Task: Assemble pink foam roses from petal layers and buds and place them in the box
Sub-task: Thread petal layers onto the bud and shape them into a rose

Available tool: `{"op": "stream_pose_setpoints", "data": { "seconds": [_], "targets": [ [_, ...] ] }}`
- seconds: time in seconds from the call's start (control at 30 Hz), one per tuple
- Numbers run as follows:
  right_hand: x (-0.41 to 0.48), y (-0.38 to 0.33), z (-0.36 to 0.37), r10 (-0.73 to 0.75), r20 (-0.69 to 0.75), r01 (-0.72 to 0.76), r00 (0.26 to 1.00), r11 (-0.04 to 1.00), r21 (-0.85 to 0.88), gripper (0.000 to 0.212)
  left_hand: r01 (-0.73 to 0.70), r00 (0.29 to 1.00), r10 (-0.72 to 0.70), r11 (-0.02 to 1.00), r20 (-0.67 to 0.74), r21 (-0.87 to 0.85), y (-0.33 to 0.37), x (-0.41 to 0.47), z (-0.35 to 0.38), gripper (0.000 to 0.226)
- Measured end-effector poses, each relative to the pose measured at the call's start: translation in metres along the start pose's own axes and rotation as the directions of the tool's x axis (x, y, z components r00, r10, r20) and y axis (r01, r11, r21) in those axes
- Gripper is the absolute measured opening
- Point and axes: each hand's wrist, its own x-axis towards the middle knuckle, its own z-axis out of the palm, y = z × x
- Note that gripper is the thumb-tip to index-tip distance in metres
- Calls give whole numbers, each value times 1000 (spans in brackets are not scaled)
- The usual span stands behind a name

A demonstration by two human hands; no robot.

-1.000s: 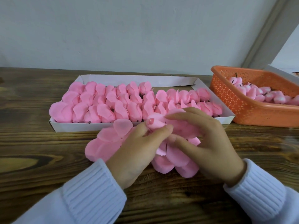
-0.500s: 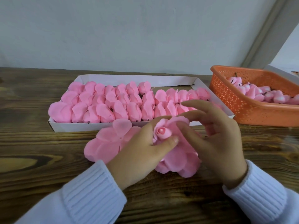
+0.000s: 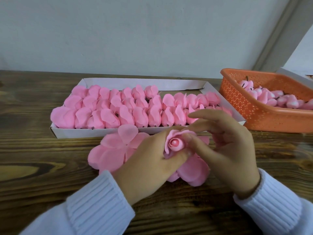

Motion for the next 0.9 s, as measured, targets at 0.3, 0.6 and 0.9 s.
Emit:
{"op": "stream_pose_setpoints", "data": {
  "seconds": [0.3, 0.6, 0.9],
  "targets": [
    [2, 10, -1, 181, 54, -188, 982, 960, 209, 28, 38, 996, -60, 960, -72, -276, 4, 1, -2, 33],
    [3, 11, 3, 401, 205, -445, 893, 720, 533, 57, 140, 985, -174, 771, 6, -621, -2, 4, -2, 50],
    [1, 8, 6, 441, 351, -559, 826, 563, 609, 55, 88, 995, -47, 818, 85, -568, 4, 1, -1, 46]
  ]
}}
